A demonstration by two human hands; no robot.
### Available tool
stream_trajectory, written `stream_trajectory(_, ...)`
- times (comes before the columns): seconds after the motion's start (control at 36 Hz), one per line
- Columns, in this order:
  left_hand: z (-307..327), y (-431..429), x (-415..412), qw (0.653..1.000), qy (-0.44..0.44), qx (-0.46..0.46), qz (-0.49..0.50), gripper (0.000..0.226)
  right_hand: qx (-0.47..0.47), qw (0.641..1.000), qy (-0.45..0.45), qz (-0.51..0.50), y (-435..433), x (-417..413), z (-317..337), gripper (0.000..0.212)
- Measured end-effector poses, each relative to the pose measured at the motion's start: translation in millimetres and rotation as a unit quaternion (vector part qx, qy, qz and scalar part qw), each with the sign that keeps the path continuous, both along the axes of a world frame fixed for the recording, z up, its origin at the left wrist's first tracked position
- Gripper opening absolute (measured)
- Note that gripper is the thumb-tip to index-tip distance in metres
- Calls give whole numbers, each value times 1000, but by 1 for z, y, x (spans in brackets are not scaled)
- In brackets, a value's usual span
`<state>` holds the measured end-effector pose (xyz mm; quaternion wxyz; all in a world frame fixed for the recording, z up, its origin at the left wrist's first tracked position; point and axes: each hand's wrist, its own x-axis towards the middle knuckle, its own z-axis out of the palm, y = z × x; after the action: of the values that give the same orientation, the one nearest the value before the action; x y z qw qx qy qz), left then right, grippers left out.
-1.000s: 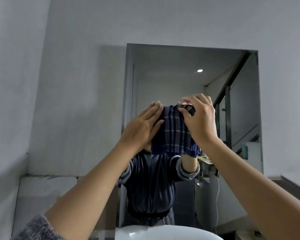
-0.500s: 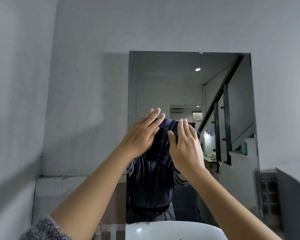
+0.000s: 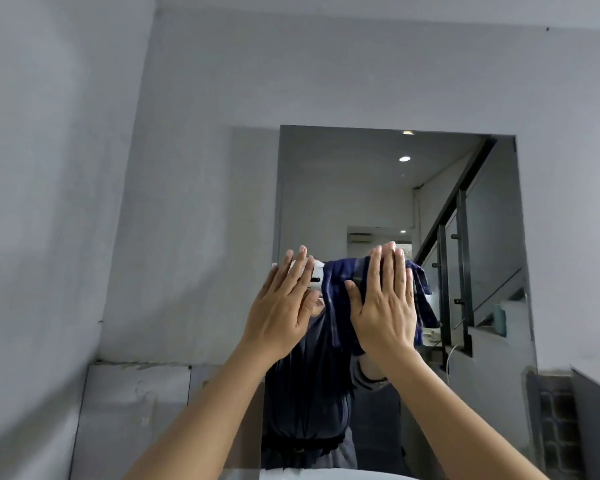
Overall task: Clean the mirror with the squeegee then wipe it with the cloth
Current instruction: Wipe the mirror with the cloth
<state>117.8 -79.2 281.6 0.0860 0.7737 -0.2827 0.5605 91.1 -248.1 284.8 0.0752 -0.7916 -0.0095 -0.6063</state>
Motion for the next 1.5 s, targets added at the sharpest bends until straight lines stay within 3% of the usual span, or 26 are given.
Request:
stream_trajectory(0.17, -14, -9, 1, 998, -5, -53, -30, 55, 5, 999, -38, -9, -2, 2, 86, 74)
stream_trajectory(0.36, -18, -17, 7, 995, -30, -87, -28, 58, -86, 995, -45, -12, 47, 9, 170, 70)
stream_trajectory(0.58, -19, -15, 10, 995, -51, -85, -32, 54, -250, 968, -36, -2, 93, 12, 214, 70)
stream_trajectory(0.75, -20, -14, 11, 995, -54, -81, -21, 54, -282, 958, -46, -3, 73, 12, 220, 71)
stream_trajectory(1.0, -19, -9, 15, 997, -47, -57, 16, 59, -140, 989, -50, -28, -46, 0, 212, 68)
stream_trajectory(1.19, -19, -10, 11, 997, -38, -61, 20, 59, 36, 997, -58, -46, -143, -8, 177, 67)
stream_trajectory(1.44, -29, -8, 5, 998, -15, -58, 11, 57, 270, 957, -100, -31, -122, 1, 140, 67)
stream_trajectory(1.5, -38, -4, 4, 999, -2, -51, 1, 58, 286, 952, -102, -26, -102, 3, 133, 67)
